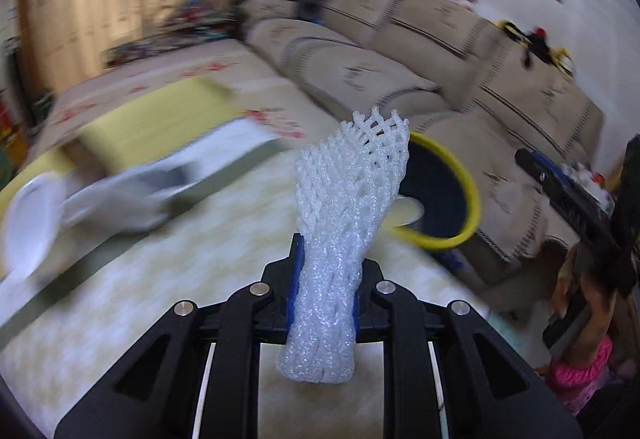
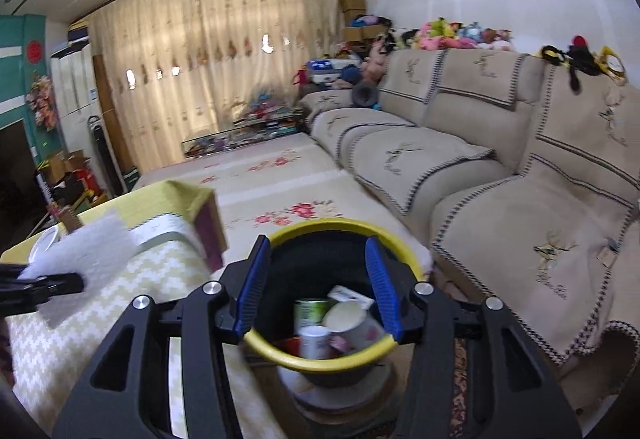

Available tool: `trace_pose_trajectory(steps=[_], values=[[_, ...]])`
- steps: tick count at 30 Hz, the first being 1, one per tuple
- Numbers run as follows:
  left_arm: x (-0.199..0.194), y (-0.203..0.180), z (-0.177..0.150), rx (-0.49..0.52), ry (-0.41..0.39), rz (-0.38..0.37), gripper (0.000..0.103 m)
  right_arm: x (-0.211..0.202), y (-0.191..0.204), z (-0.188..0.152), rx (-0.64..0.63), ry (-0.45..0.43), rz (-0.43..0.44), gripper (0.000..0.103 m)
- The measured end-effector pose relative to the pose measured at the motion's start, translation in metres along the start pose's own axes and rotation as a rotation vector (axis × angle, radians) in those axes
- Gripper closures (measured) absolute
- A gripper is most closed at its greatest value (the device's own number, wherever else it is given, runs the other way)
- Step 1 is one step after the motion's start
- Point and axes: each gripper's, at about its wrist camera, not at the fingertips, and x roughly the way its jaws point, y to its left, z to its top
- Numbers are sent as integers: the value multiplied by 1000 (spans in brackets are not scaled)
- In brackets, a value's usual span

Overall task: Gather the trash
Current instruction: 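Carry the foam net sleeve with the left gripper into the bin and release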

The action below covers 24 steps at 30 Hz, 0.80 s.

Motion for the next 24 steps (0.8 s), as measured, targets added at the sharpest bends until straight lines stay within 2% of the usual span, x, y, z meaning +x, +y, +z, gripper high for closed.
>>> trace_pose_trajectory(steps=[3, 6, 9, 11, 12, 13, 15, 16, 20, 24], values=[[40, -34, 25, 33, 44, -53, 85, -2, -23, -2, 24, 6, -32, 55], [88, -67, 55, 56, 89, -78, 84, -1, -42, -3, 45, 17, -53, 55], [120, -93, 75, 67, 111, -89, 80, 0, -52, -3, 60, 20, -65, 55], [142, -105, 87, 72, 120, -77, 72, 1, -59, -3, 66, 22, -70, 55], [154, -109, 92, 74, 132, -72, 60, 0, -61, -4, 69, 21, -75, 55], [166, -114, 95, 73, 146, -63, 43, 0, -64, -4, 71, 21, -81, 54], [180, -124, 99, 73, 152, -41, 28, -1, -69, -4, 76, 19, -90, 52], [187, -128, 100, 70, 161, -37, 26, -1, -72, -4, 81, 17, -95, 52], [185, -122, 96, 27, 172, -73, 20, 0, -76, -6, 92, 23, -98, 52], [148, -105, 84, 14, 122, -77, 18, 4, -71, -9, 90, 35, -80, 52]])
